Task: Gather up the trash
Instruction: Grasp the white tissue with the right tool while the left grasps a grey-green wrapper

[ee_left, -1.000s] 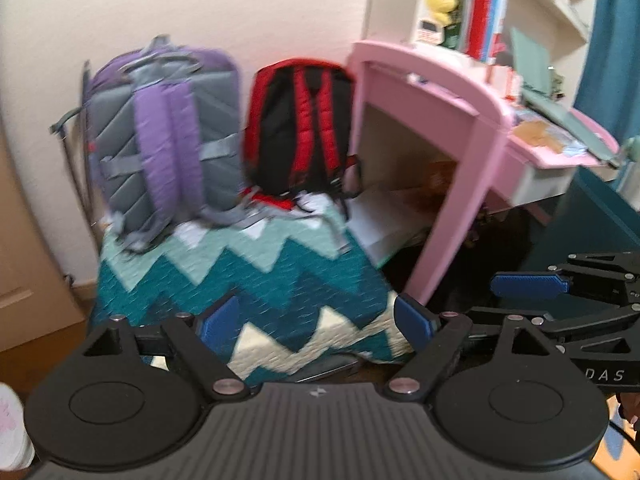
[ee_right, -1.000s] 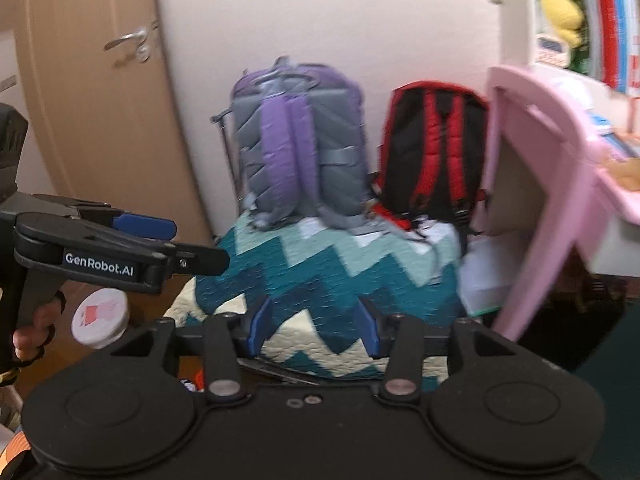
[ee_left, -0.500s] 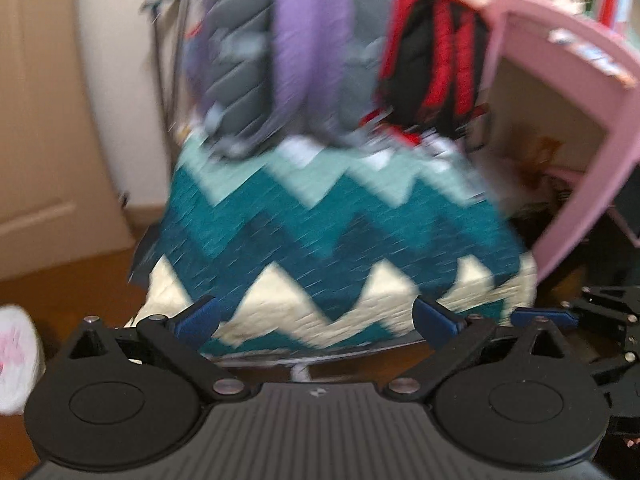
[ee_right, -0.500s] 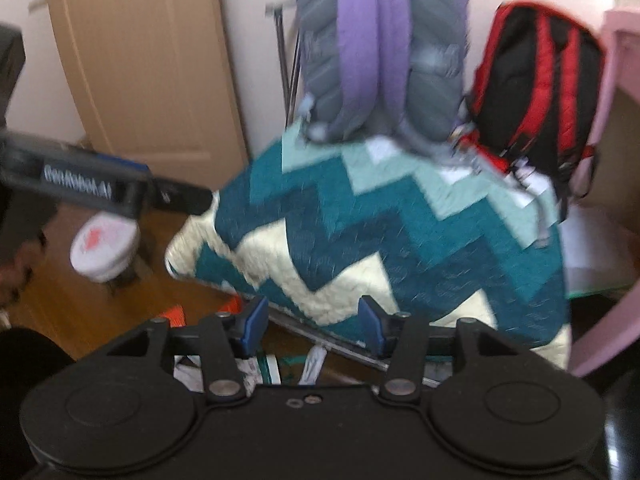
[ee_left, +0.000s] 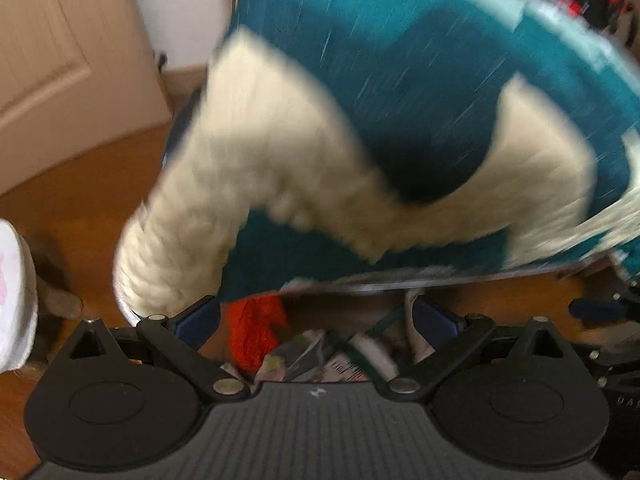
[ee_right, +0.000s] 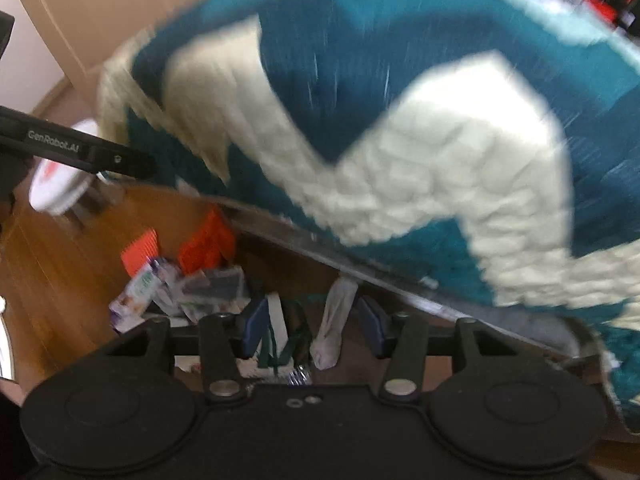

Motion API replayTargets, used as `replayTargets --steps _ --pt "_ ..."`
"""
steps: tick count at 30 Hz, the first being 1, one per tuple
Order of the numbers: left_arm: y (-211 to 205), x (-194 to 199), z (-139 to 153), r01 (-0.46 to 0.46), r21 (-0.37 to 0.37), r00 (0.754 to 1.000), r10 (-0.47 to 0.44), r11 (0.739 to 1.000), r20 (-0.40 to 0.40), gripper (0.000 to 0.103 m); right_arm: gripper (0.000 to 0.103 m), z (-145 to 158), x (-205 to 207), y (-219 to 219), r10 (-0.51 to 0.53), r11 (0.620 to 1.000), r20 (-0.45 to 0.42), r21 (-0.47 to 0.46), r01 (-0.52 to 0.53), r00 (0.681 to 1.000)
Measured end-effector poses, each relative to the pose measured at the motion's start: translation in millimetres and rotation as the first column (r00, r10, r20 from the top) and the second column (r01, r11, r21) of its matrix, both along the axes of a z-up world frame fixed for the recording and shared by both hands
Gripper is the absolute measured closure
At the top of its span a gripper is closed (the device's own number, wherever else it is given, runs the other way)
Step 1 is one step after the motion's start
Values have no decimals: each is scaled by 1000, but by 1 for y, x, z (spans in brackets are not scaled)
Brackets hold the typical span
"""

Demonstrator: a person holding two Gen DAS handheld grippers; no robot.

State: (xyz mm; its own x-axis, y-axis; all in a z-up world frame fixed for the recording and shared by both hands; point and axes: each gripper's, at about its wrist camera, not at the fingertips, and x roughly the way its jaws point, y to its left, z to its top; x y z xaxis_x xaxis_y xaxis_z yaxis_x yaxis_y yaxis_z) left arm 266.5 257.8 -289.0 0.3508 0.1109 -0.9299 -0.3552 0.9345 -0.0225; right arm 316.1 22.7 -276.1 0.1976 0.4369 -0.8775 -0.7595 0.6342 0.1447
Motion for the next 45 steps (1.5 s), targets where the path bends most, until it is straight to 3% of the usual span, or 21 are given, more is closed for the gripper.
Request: replayTargets --steps 9,14,20,25,27,30,31,32,33,35,38,45 --pt "17 -7 -128 26 -55 974 -37 998 -223 1 54 -107 20 26 -67 994 -104 -94 58 992" --pt "18 -13 -180 26 -90 960 -50 996 -275 1 54 -160 33 38 -183 977 -182 -143 159 966" --pt "21 -9 -221 -10 -106 950 -24 994 -310 18 54 -200 39 57 -212 968 -210 -183 175 954" --pt "30 -3 -237 -48 -133 949 4 990 -314 42 56 -227 49 65 -264 955 -222 -200 221 939" --pt "28 -2 -241 -39 -133 949 -5 990 -316 47 57 -235 52 64 -294 945 -223 -214 248 929" --pt "25 -2 -244 -43 -142 947 -5 989 -321 67 61 -242 53 64 -294 944 -229 -222 244 928" --pt "25 -3 -245 -51 -146 946 1 988 -325 71 72 -245 52 65 -287 945 -227 -228 235 931" --pt "25 -3 -246 -58 -147 944 7 987 -330 74 94 -247 52 65 -283 943 -225 -241 228 932" --pt "25 -4 -247 -64 -144 941 12 987 -338 77 99 -251 53 65 -285 941 -238 -254 224 928" --pt "24 -5 -246 -72 -155 941 15 985 -338 86 99 -253 54 63 -298 937 -253 -262 232 920" --pt "25 -9 -239 -85 -159 946 29 984 -324 92 100 -245 53 58 -277 945 -242 -245 217 930" --pt "21 -23 -198 -50 -168 956 -1 984 -292 94 100 -202 47 32 -279 953 -264 -198 231 924"
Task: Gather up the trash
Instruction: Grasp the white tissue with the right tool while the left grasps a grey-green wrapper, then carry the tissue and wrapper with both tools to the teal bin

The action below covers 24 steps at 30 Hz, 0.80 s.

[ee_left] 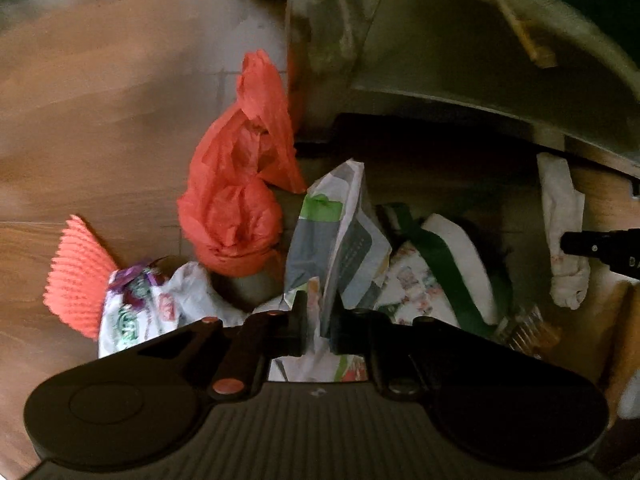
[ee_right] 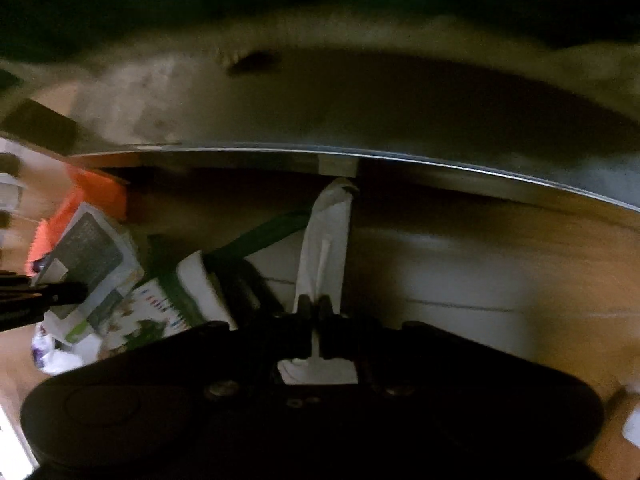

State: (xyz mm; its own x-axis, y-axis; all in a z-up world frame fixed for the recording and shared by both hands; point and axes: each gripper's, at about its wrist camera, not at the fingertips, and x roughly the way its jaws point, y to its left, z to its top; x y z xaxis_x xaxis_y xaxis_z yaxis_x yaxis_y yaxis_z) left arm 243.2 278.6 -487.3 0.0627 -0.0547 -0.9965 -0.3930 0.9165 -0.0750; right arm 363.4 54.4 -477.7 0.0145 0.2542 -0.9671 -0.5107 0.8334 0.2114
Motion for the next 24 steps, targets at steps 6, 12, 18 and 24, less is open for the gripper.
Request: replayTargets --steps 6,12,18,24 --pt "-14 -13 56 77 -27 997 -77 997 12 94 100 59 -17 -22 -8 999 9 36 8 1000" --pt "-43 -9 123 196 -29 979 -194 980 58 94 100 132 -30 -41 -14 997 53 80 10 999" --pt "-80 -7 217 287 26 946 -288 957 150 94 100 222 -47 -67 -29 988 109 153 12 994" --pt "-120 -15 303 280 58 921 -286 958 265 94 100 308 -77 -103 -25 979 208 204 -18 978"
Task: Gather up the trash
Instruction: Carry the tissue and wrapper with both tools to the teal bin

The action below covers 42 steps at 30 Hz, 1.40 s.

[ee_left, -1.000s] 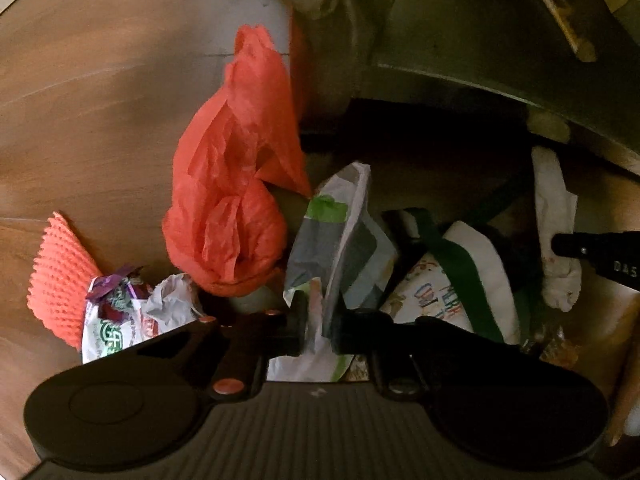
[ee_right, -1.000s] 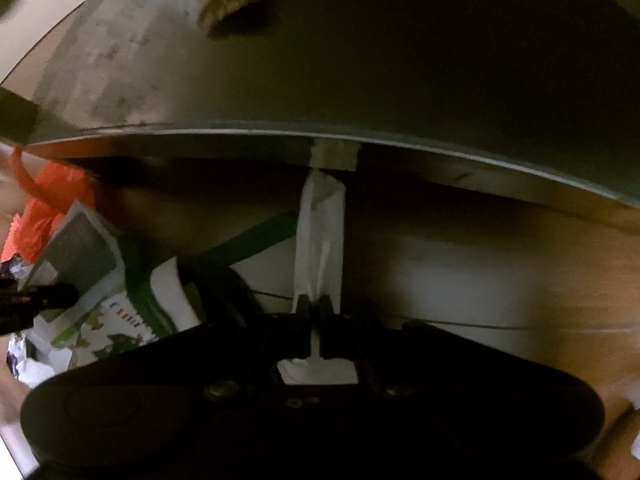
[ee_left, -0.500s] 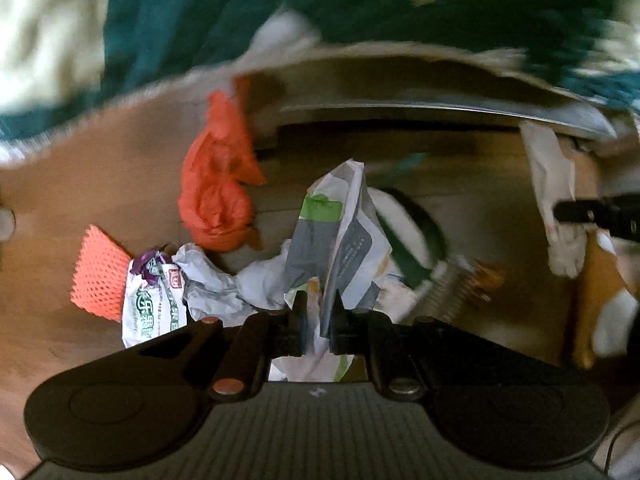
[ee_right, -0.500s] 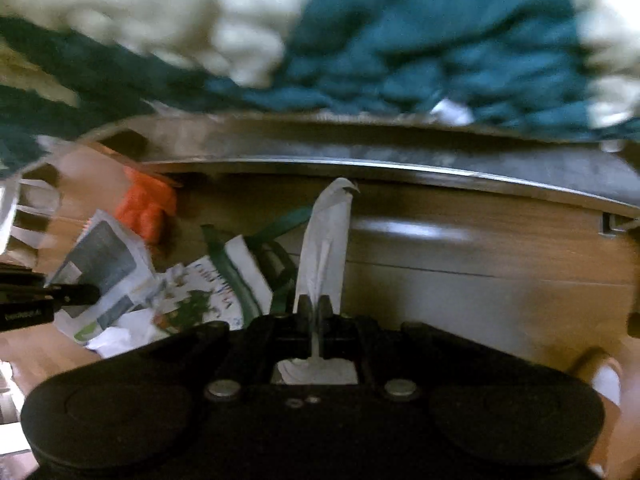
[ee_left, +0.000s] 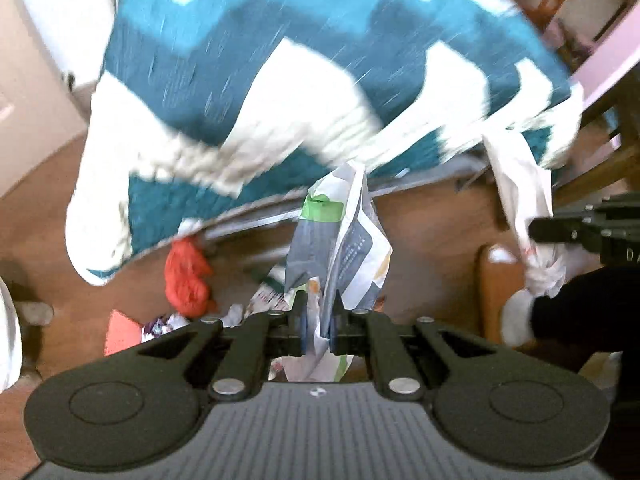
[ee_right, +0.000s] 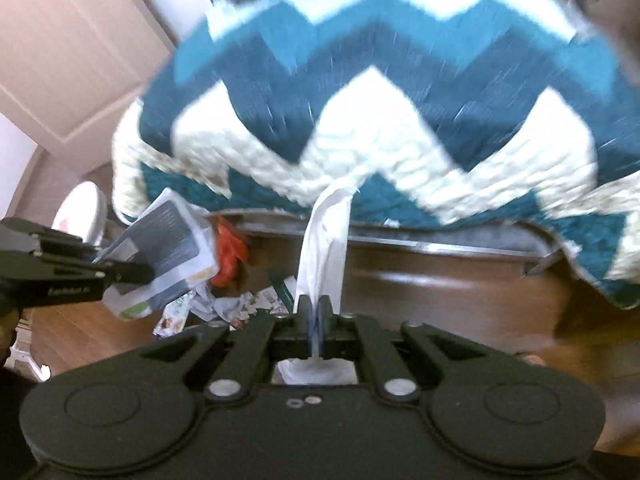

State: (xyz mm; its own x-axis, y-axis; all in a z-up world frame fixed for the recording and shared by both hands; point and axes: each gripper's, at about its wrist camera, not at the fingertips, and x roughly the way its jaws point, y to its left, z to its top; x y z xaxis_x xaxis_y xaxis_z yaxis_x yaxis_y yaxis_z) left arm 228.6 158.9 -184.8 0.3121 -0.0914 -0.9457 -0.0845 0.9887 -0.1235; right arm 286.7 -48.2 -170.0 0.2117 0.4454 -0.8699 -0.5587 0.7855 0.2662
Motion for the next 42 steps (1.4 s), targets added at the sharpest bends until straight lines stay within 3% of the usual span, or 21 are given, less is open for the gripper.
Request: replayTargets --steps 8,15,21,27,31,37,42 --pt "-71 -25 108 28 -1 981 -27 1000 193 94 100 112 -48 -78 -27 998 167 64 17 986" --pt "-144 -35 186 95 4 934 -91 995 345 94 100 191 -84 -147 -98 991 309 120 63 946" --pt "-211 -29 248 177 1 872 -157 984 464 94 100 249 -100 -210 -180 978 424 170 117 888" --pt "-286 -13 308 266 50 788 -247 963 564 94 100 302 -100 -276 -290 954 495 214 208 819" --pt "-337 8 336 326 60 744 -295 944 599 94 100 332 -96 -319 -367 930 553 230 286 748" --pt "-417 34 370 420 68 678 -362 905 639 94 100 348 -86 -384 -451 888 589 219 405 671" --pt "-478 53 383 478 111 632 -429 872 645 94 100 347 -70 -426 -511 848 574 220 482 639"
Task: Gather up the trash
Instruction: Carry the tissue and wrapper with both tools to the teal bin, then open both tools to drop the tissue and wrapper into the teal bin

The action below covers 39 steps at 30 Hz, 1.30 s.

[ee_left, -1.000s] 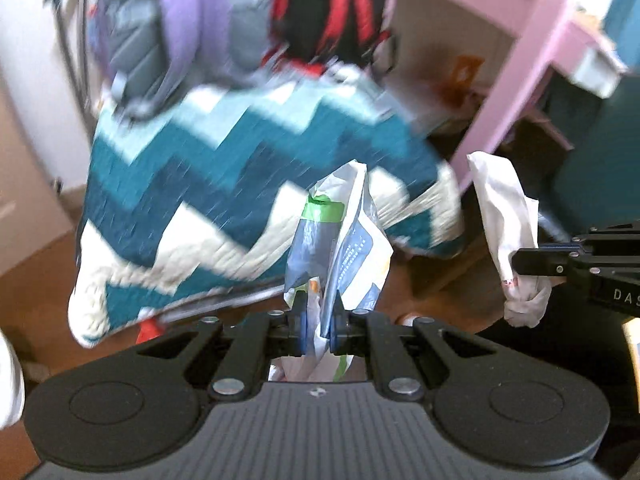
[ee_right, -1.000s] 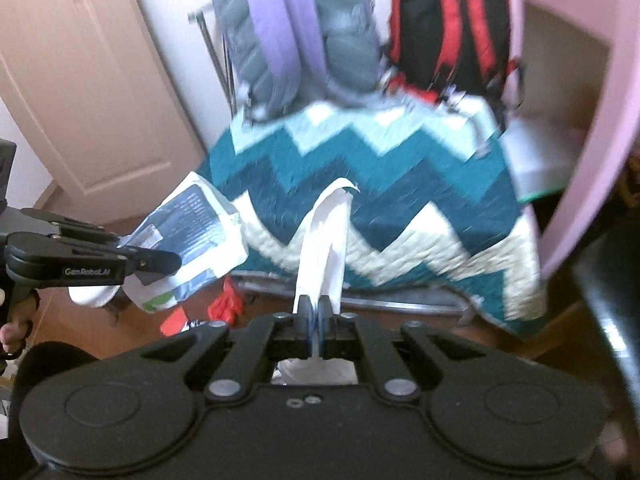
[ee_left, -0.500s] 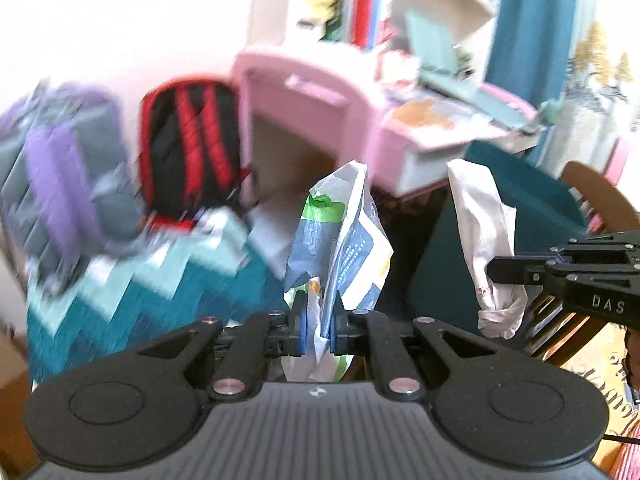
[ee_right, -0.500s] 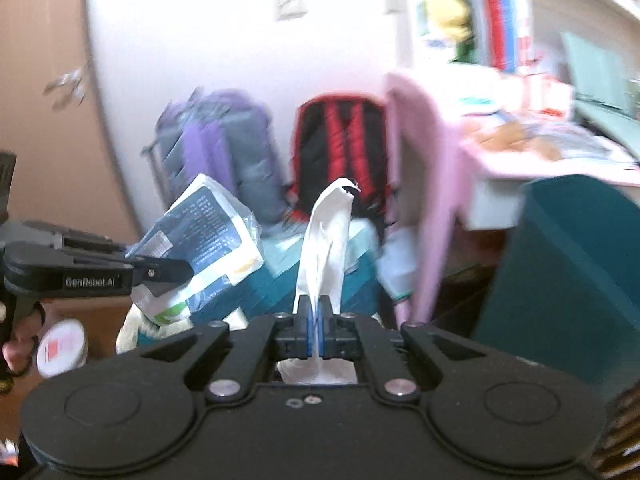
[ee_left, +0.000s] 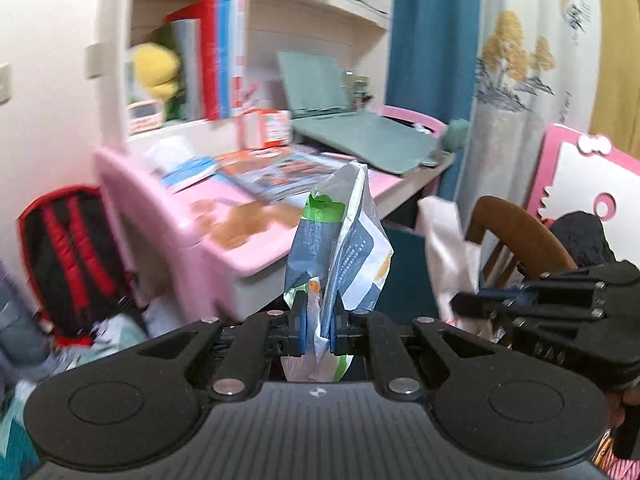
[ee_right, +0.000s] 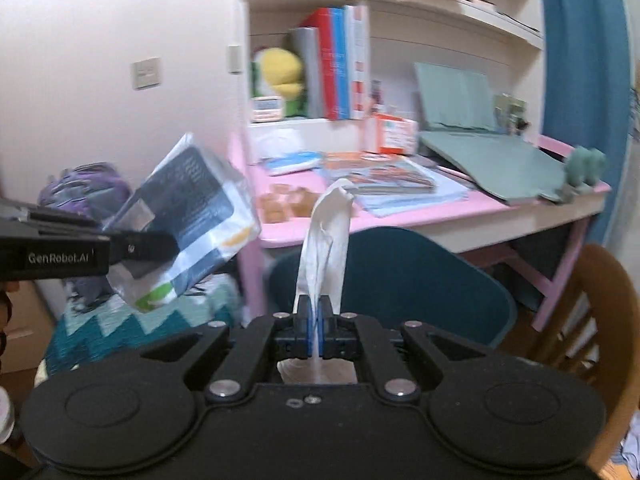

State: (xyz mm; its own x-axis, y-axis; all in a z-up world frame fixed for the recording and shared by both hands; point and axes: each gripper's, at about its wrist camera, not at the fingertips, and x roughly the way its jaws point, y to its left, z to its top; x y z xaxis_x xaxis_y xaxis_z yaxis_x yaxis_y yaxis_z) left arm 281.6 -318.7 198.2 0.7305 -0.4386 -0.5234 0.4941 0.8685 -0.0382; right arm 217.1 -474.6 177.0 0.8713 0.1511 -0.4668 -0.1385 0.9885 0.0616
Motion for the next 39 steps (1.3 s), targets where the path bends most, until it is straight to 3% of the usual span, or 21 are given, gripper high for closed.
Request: replayTargets --steps 7,13,22,31,33,34,37,39 --pt "-69 38 -15 55 56 998 -53 997 -44 94 100 -13 21 -36 -64 998 -45 -7 63 997" --pt "-105 68 -52 83 126 986 -63 989 -153 93 100 -31 50 -48 -73 997 -127 28 77 989" --pt "-124 96 -91 107 191 963 -54 976 -264 93 99 -57 71 -45 -87 996 -231 -20 84 969" --pt "-133 102 -100 133 216 956 -67 967 -287 90 87 -71 78 -49 -94 996 -301 -28 90 949" --pt "-131 102 -99 125 216 957 -60 968 -284 82 82 -70 77 -47 -96 995 -301 -38 88 949" --pt "-131 102 -98 122 216 959 -58 969 -279 72 73 -70 77 -46 -101 995 -300 -47 91 948" --pt "-127 98 -93 102 209 968 -48 973 -247 31 71 -67 76 -44 -91 996 -306 -51 79 948" --pt "-124 96 -89 97 200 971 -49 975 -234 30 70 -65 74 -42 -95 995 -305 -64 79 947"
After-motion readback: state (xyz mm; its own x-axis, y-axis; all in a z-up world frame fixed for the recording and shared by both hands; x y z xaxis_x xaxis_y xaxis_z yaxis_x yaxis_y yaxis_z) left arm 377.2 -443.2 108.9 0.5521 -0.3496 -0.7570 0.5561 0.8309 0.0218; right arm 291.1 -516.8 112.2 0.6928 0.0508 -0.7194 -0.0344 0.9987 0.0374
